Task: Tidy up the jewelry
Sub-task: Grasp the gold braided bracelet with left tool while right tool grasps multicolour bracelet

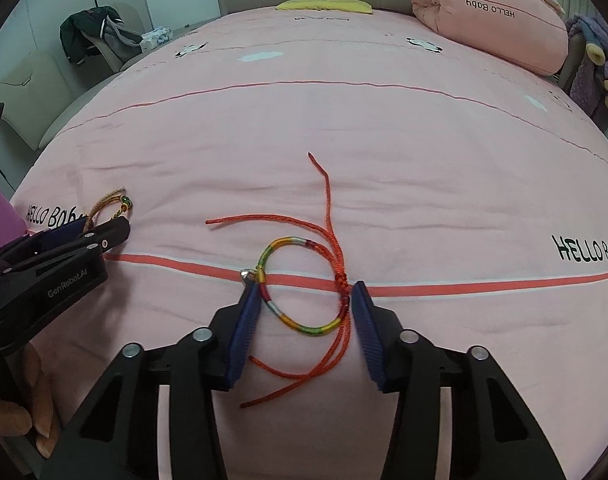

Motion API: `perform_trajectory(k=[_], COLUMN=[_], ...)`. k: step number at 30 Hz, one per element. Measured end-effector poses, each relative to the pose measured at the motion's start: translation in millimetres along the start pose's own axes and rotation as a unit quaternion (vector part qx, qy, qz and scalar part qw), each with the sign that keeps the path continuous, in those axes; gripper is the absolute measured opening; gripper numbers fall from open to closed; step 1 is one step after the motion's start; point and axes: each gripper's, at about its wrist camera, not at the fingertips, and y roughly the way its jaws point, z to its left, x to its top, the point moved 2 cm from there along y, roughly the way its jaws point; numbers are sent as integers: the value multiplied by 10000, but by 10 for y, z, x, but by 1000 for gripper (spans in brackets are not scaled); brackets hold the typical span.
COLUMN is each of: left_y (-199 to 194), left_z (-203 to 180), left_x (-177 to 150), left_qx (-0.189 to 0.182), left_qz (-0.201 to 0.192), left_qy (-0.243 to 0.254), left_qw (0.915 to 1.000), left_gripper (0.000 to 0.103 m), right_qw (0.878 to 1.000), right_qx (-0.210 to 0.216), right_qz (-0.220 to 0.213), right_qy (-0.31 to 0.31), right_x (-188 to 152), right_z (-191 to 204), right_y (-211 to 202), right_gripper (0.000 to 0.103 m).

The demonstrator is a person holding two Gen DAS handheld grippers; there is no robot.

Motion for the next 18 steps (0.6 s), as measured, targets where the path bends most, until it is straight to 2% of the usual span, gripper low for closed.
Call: perform_trajectory(k=[2, 4, 7, 12, 18], left_y=[-40, -93, -188, -401, -712], left_z=[2, 15, 48, 114, 139], left_x=[-33, -99, -236, -456, -772], left_qx=[-57, -114, -248, -477, -456], left_qz=[28, 37, 66, 253, 466], left_qy=[-8, -48, -131, -257, -302], left_qw=[10000, 9999, 9996, 9982, 9974], left_gripper=[24, 18, 8, 8, 8], right_qw=[10000, 9998, 9991, 9983, 9970], right_qx=[77, 171, 332, 437, 542], right_qz=[29, 55, 95, 205, 358], right_qy=[23, 78, 237, 321, 425], right_x=[-12, -33, -108, -319, -621], right_z=[2, -9, -67, -94, -64], right_y=[-24, -47, -112, -307, -607], right_gripper=[28, 19, 16, 15, 15])
